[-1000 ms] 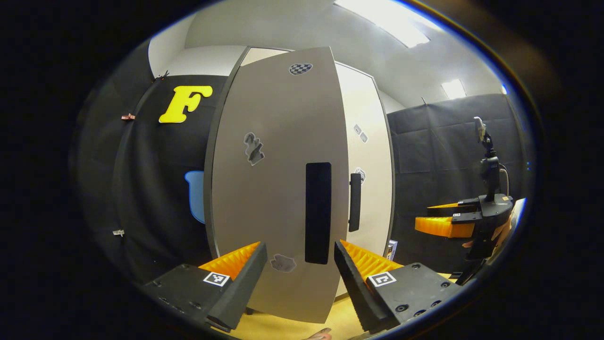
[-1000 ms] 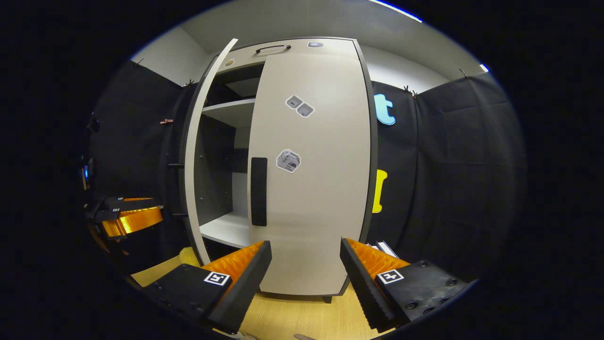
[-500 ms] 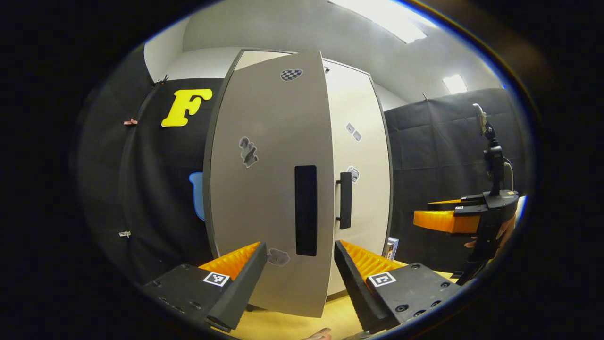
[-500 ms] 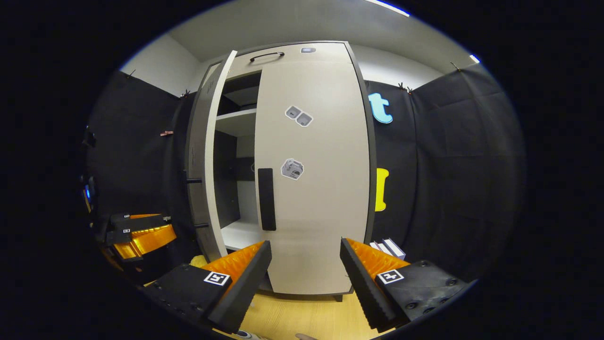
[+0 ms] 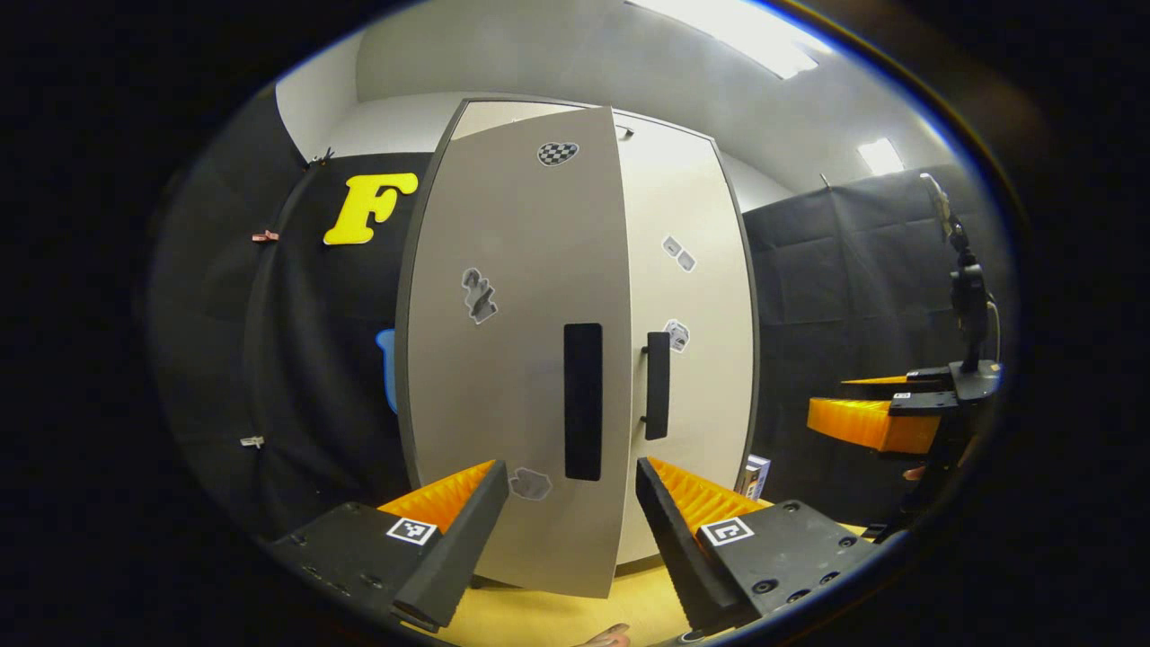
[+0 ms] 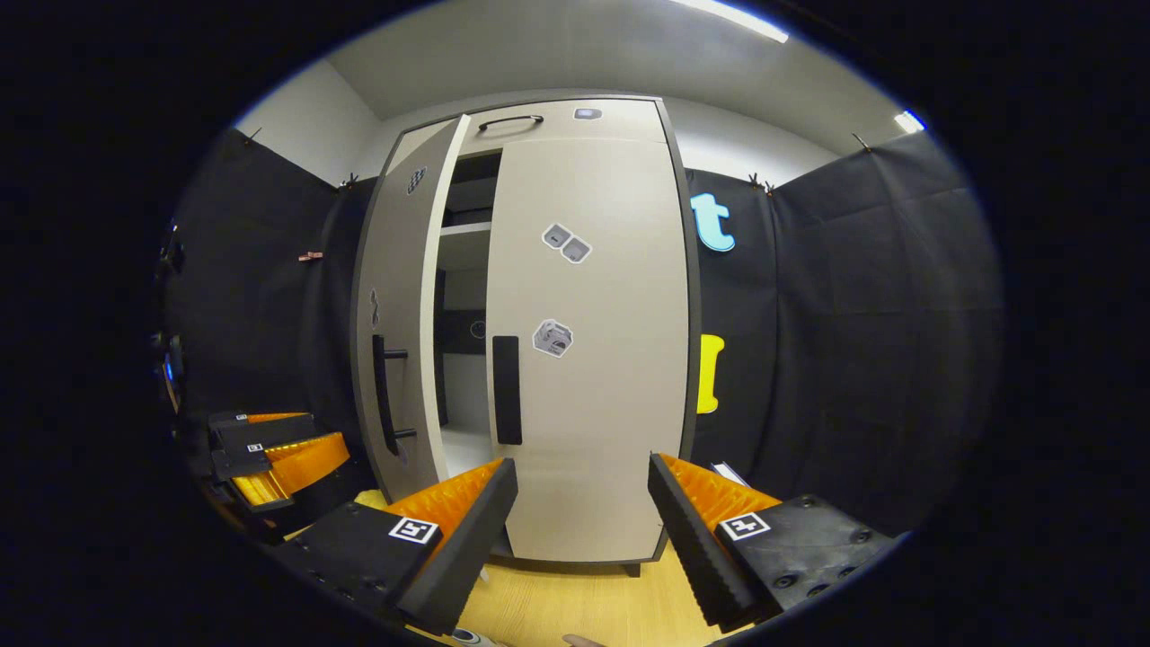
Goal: Grasp the bottle in the cabinet with the left hand and place it on the coaster, then close the right door with the right hand and the left door with the left hand.
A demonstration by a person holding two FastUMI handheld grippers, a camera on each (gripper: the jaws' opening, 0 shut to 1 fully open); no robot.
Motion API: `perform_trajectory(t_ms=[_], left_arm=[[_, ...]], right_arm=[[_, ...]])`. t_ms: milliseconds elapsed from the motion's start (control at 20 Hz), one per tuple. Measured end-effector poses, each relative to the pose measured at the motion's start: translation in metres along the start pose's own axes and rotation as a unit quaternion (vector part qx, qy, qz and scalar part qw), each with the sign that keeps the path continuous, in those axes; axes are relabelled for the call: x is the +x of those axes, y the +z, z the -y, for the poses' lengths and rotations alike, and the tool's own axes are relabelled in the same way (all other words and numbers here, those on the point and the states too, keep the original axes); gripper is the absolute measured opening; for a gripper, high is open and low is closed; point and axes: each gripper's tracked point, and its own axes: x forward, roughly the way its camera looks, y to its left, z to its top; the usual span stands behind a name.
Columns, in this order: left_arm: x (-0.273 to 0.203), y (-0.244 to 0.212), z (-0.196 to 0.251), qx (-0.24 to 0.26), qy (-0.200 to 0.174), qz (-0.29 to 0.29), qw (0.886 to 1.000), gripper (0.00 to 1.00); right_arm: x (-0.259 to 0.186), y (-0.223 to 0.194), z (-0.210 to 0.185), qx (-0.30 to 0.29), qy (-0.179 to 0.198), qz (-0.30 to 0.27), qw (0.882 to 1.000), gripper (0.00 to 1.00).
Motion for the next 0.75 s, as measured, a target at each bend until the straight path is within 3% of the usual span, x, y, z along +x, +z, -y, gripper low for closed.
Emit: perform_trajectory(t_ms=[200,500,550,750], left_arm=[[-0.005,-0.01,0.002,0.019,0.032,-0.014,0.999,0.91],[-0.012,0.001,0.006,0.063,0.041,-0.001,0.997,0.94],[-0.011,0.001,0.008,0.068,0.039,0.002,0.997,0.91],[-0.01,0.001,0.016,0.032,0.024,0.009,0.999,0.91]], right_arm=[[-0.002,0.002,-0.006,-0.009,0.005,0.003,1.0,0.97],[-0.002,-0.005,-0.012,-0.011,0.007,-0.005,1.0,0.98],[-0.002,-0.004,-0.013,-0.013,0.008,-0.003,1.0,0.97],[-0.003,0.0,-0.015,-0.013,0.009,0.003,1.0,0.98]])
